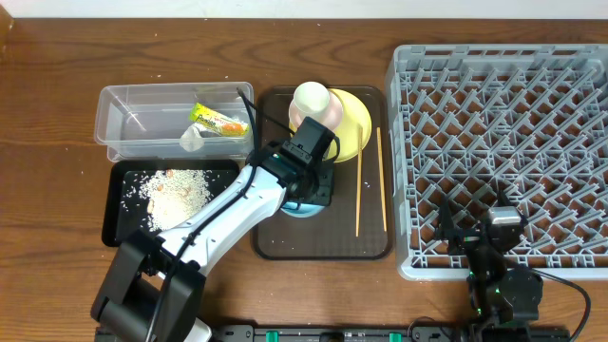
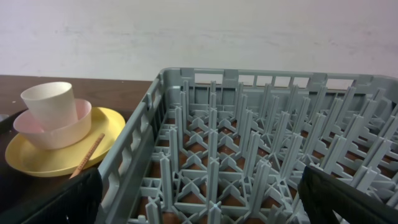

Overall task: Sort waste into correct bins and load items into the dishwasher rack
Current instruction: 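Carry the empty plate right and set it on the brown tray, then withdraw the left gripper back over the black tray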

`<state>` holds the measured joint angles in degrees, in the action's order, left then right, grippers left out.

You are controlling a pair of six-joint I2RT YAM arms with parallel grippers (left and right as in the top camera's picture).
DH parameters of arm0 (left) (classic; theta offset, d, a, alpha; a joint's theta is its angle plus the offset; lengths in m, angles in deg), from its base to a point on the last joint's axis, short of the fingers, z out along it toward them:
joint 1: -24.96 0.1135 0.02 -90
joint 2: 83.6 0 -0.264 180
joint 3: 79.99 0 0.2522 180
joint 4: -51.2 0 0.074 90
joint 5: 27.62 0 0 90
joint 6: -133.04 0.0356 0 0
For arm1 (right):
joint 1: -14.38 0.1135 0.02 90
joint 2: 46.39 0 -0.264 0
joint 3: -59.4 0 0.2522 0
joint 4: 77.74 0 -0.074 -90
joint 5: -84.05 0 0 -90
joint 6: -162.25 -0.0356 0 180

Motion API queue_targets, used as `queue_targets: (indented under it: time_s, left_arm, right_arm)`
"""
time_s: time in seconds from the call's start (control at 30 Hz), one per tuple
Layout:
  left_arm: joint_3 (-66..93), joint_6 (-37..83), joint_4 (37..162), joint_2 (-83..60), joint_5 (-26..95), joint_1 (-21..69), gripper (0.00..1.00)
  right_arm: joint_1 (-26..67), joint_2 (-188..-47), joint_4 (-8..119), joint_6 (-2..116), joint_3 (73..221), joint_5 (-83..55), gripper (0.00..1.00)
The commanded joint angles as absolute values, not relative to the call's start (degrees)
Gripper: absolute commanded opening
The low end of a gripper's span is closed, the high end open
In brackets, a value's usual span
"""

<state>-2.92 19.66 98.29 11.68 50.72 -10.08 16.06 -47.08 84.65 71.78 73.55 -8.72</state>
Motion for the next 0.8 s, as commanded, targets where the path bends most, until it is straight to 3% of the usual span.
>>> queue_targets:
  time_s: [0.0,0.27,0.5,0.7,0.77]
  left_arm:
    - [-2.2,18.0,98.5,11.5,51.3,-10.3,0.48]
    - [-2.2,17.6,98.6,5.9,53.1,-8.4,0.49]
    - [-2.2,17.4,99.4,-3.1,53.5,0.6,0.52]
    - [-2.2,17.5,102.7,-12.0,54.1,12.5,0.77]
    - [-2.2,17.4,102.7,-13.5,54.1,15.2,0.79]
  right_arm:
    - [16.1,-46.8,84.4,71.0,73.5,-8.3,0.99]
    - [16.1,-46.8,84.4,71.0,73.5,-8.3,0.99]
    - [16.1,-46.8,84.4,71.0,73.5,-8.3,0.99]
    - [16.1,-46.8,84.4,71.0,73.5,-8.3,0.99]
    - [16.1,-46.8,84.4,71.0,73.5,-8.4,0.99]
